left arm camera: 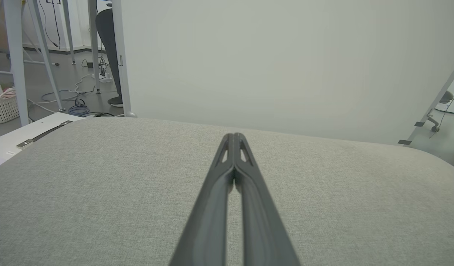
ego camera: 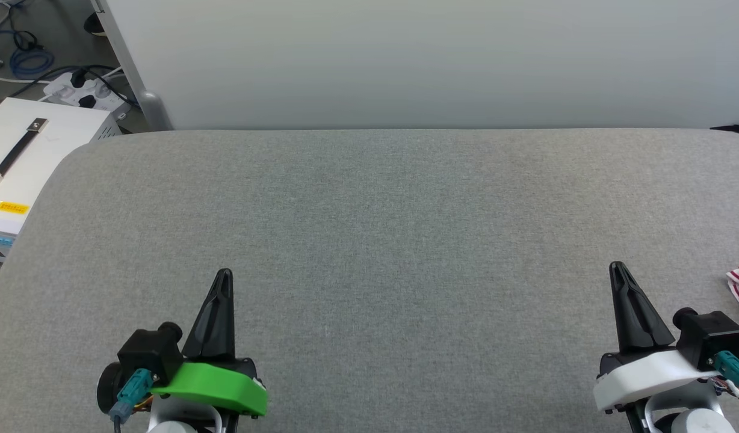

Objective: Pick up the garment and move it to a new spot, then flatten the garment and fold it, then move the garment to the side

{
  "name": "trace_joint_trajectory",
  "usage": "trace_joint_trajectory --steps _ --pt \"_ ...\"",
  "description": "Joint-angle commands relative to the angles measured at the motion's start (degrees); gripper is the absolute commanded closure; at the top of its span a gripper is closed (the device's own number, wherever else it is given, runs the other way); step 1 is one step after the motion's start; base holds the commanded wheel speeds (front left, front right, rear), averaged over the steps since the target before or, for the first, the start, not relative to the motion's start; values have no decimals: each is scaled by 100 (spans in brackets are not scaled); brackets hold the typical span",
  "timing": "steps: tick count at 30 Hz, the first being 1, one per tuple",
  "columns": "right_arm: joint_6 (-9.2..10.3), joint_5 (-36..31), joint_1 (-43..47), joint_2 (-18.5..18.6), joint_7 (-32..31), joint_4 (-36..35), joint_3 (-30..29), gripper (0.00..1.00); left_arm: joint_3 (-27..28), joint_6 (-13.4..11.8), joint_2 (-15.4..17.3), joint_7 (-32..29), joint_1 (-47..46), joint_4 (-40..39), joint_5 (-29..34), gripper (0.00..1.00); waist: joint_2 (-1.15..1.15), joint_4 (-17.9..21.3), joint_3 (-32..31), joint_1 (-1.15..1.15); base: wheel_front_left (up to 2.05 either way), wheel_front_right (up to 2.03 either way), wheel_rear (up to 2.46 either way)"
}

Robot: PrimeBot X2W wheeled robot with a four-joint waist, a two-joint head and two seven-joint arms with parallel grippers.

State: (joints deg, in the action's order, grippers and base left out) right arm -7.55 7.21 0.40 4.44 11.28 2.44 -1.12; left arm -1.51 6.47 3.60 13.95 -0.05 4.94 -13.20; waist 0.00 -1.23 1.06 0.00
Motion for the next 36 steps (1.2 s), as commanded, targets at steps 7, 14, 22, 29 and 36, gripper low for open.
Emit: trace_joint_trajectory --steps 7,14,22,29,36 --pt "1 -82 -5 -15 -88 -27 15 100 18 -67 -9 -118 1 -54 122 100 0 8 -7 0 0 0 0" --pt "1 -123 -7 -24 -155 -41 21 100 26 -104 -13 -200 1 -82 198 100 0 15 -13 0 0 0 0" --pt "2 -169 -10 -34 -229 -57 28 100 36 -146 -17 -292 1 -113 285 100 0 23 -20 0 0 0 0" --pt "2 -208 -12 -43 -294 -70 34 100 44 -181 -21 -371 1 -141 358 100 0 30 -26 0 0 0 0" --pt "2 -249 -14 -52 -360 -84 40 100 53 -219 -25 -453 2 -169 435 100 0 38 -33 0 0 0 0"
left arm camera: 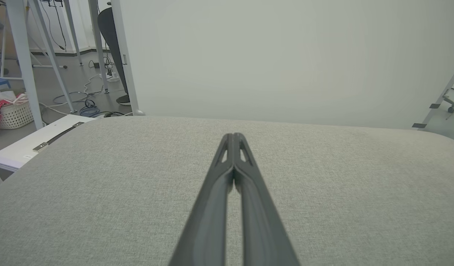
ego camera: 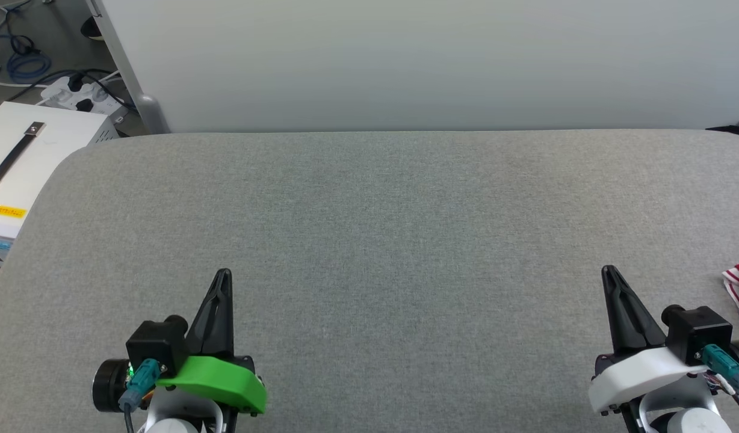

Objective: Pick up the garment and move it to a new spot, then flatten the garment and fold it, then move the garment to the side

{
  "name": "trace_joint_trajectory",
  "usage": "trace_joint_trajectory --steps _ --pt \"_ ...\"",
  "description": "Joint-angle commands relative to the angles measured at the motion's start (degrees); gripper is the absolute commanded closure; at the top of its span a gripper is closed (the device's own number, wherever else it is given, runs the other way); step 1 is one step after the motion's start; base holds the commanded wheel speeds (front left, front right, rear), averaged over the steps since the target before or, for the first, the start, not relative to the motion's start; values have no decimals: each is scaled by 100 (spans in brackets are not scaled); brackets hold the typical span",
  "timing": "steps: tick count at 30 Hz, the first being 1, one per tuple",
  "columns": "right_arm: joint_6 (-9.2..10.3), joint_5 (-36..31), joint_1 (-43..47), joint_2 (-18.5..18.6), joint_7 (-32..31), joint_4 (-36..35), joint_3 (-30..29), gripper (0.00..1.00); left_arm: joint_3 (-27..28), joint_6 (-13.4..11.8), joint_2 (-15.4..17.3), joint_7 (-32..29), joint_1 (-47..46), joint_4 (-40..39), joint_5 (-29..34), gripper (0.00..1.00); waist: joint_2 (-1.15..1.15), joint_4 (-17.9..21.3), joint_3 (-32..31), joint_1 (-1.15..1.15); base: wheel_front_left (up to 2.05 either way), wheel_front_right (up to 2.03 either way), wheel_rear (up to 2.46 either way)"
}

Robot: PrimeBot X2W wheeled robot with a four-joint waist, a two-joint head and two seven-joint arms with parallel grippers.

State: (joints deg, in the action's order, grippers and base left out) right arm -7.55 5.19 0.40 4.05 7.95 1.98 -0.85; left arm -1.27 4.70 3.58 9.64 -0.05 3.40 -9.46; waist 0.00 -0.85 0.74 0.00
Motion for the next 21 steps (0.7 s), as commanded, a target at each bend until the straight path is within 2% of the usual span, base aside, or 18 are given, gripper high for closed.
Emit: trace_joint_trajectory --steps 1,21 --pt "2 -54 -15 -14 -38 -40 15 100 30 -48 -24 -35 2 -19 74 100 0 2 -1 0 0 0 0" --pt "3 -173 -21 -40 -233 -81 33 100 55 -156 -36 -274 2 -102 299 100 0 23 -20 0 0 0 0"
